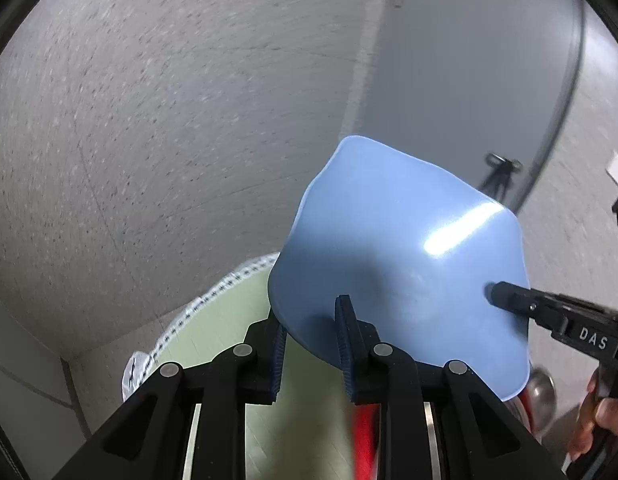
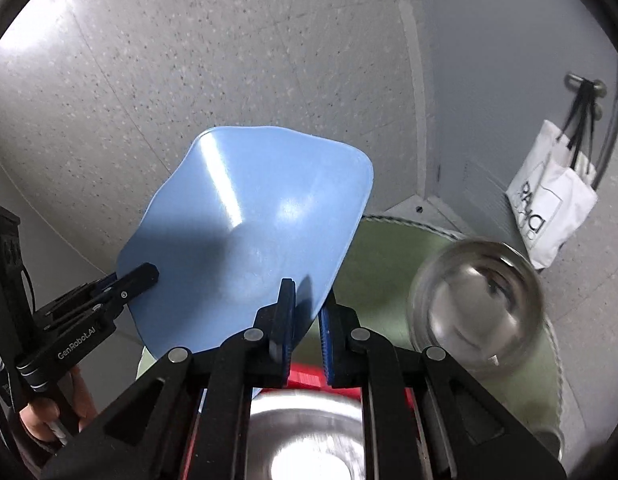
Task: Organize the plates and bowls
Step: 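Lower the blue plate into the red basin over the bowl, open both grippers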
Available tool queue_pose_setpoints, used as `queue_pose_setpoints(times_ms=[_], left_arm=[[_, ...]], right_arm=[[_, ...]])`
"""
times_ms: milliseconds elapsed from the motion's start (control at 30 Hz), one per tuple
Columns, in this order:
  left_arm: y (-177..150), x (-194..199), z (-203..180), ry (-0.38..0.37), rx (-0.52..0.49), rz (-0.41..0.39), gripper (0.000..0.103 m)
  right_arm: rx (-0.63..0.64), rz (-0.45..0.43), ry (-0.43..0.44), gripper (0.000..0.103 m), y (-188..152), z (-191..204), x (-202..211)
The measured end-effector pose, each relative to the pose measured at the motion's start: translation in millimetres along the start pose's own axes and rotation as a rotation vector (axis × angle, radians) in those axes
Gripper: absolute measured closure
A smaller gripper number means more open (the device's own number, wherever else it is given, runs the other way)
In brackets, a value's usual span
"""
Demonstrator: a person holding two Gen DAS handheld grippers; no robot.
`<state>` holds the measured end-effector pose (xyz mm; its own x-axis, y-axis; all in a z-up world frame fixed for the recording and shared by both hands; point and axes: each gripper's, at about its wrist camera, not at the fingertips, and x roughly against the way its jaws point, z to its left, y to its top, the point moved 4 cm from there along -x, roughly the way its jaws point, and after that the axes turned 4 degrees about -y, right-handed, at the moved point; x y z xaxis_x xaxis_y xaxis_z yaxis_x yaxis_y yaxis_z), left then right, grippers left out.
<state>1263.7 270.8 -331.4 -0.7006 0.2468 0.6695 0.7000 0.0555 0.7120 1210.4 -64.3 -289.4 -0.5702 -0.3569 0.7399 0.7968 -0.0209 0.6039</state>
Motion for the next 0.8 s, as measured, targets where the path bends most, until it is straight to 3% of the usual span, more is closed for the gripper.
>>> queue_pose_setpoints(times_ms=[300,600,800], left_arm=[[-79,65,-40,-0.073,-0.074,0.066,0.082],[-137,94,-49,-0.047,-0.099,0.171,0.081],[-144,99,-44,-0.022,-0.074,0.197,0.08]], right_arm=[[-0.061,0.033,-0.027,0.092,-82,-26,58],[-0.093,0.125,-0.026,0.091,-145,-35,51],[-0.076,0.165,-0.013,0.09,-164,-35,44]])
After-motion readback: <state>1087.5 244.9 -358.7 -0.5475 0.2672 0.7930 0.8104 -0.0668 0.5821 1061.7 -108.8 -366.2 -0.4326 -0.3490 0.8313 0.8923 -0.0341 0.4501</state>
